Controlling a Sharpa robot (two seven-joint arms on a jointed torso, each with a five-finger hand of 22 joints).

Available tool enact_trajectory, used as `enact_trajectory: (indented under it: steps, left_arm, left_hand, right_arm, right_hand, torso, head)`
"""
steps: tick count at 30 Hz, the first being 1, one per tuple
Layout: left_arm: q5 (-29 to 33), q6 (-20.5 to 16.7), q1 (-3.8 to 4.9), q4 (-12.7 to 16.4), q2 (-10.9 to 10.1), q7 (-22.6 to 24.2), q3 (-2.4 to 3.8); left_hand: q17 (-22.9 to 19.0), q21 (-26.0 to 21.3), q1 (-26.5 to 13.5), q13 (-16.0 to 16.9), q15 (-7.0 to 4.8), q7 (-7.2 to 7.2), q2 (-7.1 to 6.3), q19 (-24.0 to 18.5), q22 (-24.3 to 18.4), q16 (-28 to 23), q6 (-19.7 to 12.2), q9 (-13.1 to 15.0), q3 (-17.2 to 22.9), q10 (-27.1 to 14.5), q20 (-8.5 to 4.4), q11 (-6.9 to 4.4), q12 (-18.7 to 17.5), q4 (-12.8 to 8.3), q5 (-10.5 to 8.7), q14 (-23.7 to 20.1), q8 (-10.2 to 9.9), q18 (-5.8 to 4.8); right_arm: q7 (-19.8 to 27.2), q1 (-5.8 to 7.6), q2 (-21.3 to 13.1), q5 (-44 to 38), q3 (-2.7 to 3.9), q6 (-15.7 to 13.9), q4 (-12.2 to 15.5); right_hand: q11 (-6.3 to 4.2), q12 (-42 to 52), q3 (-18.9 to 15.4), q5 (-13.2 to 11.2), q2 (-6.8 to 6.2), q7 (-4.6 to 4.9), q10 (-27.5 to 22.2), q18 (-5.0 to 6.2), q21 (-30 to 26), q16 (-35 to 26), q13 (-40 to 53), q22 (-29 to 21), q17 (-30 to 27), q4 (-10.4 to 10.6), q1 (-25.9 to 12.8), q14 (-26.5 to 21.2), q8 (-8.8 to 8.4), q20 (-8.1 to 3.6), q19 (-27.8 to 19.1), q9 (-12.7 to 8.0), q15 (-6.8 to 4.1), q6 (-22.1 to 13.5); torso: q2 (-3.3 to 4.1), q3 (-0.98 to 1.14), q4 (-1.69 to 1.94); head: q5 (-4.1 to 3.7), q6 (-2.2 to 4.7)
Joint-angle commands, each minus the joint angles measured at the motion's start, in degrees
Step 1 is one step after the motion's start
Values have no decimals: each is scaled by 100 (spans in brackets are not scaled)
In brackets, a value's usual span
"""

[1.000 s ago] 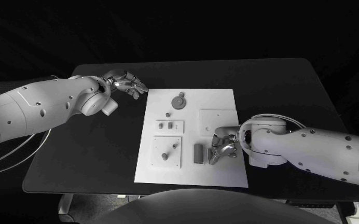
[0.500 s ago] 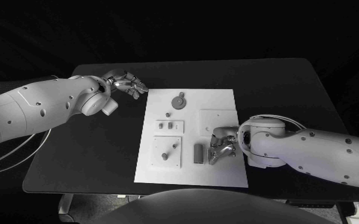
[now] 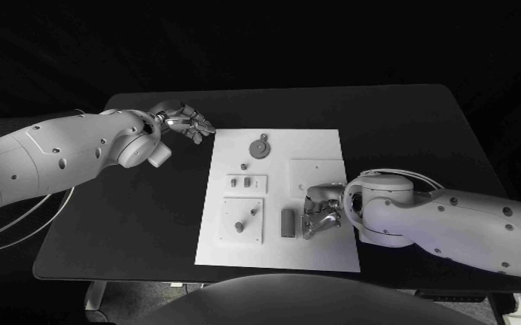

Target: Assemble the parts on the task board

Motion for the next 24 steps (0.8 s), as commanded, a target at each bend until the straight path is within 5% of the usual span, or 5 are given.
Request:
enact_trajectory:
  steps: [1, 24]
  left_arm:
    - [-16, 60, 5, 13, 3, 31, 3]
    - [-16, 60, 5, 17, -2, 26, 2]
  left_hand:
    - [10, -27, 5, 6, -1, -7, 21, 38, 8, -40, 30, -7, -15, 36, -3, -8, -33, -7, -3, 36, 35, 84]
    - [23, -31, 4, 8, 0, -6, 23, 40, 11, -51, 30, -9, -18, 37, -3, -7, -36, -8, -3, 38, 36, 83]
  right_arm:
    - [-99, -68, 17, -631, -48, 77, -41]
    - [-74, -75, -22, -791, -48, 9, -75]
  right_hand:
    - [-15, 2, -6, 13, -40, 20, 47, 77, 17, 0, 2, 90, 6, -28, 16, 22, 29, -3, -9, 26, 37, 39]
    - [-17, -1, -6, 12, -52, 18, 61, 77, 20, -2, -2, 90, 10, -15, 39, 34, 30, -2, -2, 21, 42, 49]
  torso:
    - [0, -1, -2]
    - [1, -2, -1]
  head:
    - [2, 0]
    - [-9, 0]
